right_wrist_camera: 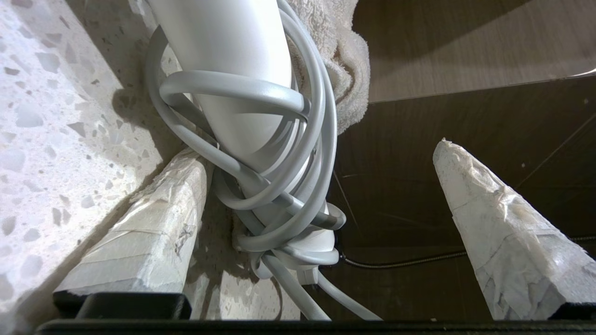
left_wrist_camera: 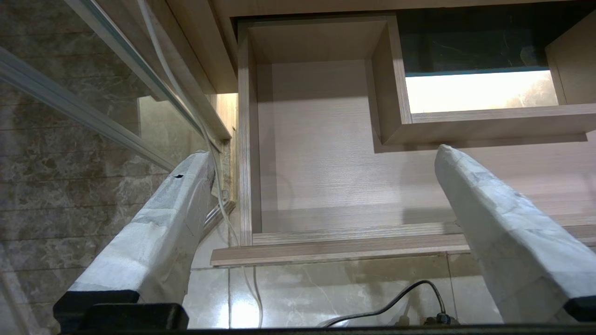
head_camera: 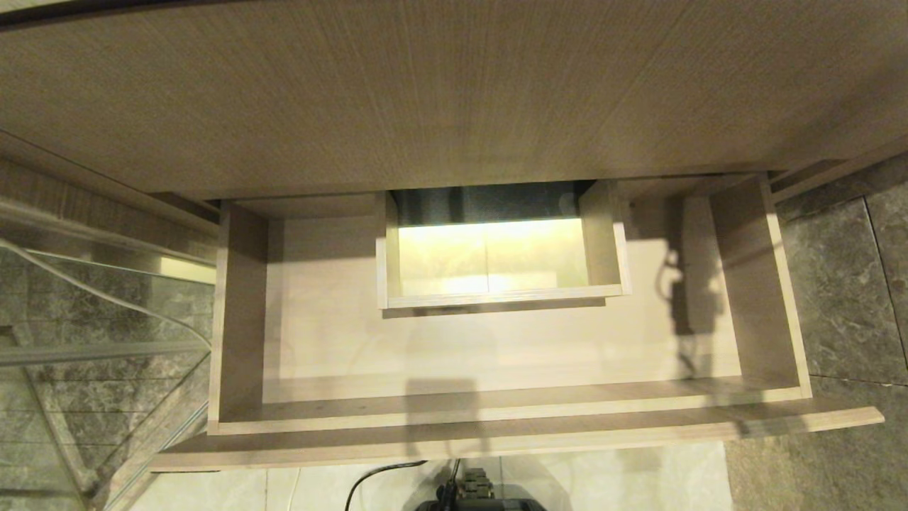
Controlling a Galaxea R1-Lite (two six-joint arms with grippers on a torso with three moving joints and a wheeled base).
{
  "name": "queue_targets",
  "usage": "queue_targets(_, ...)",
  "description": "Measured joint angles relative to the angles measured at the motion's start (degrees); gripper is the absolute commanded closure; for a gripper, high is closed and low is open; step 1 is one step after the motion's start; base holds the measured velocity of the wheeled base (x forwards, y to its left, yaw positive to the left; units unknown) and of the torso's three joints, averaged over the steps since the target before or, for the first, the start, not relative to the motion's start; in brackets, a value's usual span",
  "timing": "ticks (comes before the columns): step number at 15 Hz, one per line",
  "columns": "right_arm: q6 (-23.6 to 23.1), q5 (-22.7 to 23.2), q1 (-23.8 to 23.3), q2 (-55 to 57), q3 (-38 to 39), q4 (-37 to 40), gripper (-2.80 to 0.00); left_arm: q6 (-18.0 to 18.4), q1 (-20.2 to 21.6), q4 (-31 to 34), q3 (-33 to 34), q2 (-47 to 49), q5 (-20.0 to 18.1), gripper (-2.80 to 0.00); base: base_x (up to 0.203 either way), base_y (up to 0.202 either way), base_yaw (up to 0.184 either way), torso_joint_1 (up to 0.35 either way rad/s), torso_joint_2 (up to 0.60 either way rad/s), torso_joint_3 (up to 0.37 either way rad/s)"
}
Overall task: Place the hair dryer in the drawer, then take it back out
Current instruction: Pick up the hairdryer
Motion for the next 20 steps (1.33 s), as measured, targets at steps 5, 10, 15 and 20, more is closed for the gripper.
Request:
queue_targets(5, 0.44, -0.31, -0.1, 0.69, 0.17, 0.01, 0.0, 0.03, 0.0, -0.01, 0.0, 0.0, 0.0, -2.8, 0.0, 0.0, 0.0, 0.0, 0.0, 0.0)
queue_targets(10, 0.49, -0.14, -0.05, 0.72, 0.12, 0.19, 0.0, 0.03, -0.02, -0.01, 0.0, 0.0, 0.0, -2.8, 0.0, 0.0, 0.0, 0.0, 0.0, 0.0)
queue_targets(15, 0.79, -0.14, -0.1, -0.51, 0.15, 0.27, 0.0, 0.03, 0.0, -0.01, 0.0, 0.0, 0.0, -2.8, 0.0, 0.0, 0.0, 0.0, 0.0, 0.0)
queue_targets(20, 0.73, 0.1, 0.01, -3.07, 0.4, 1.12, 0.0, 0.06, 0.0, -0.01, 0.0, 0.0, 0.0, -2.8, 0.0, 0.0, 0.0, 0.0, 0.0, 0.0)
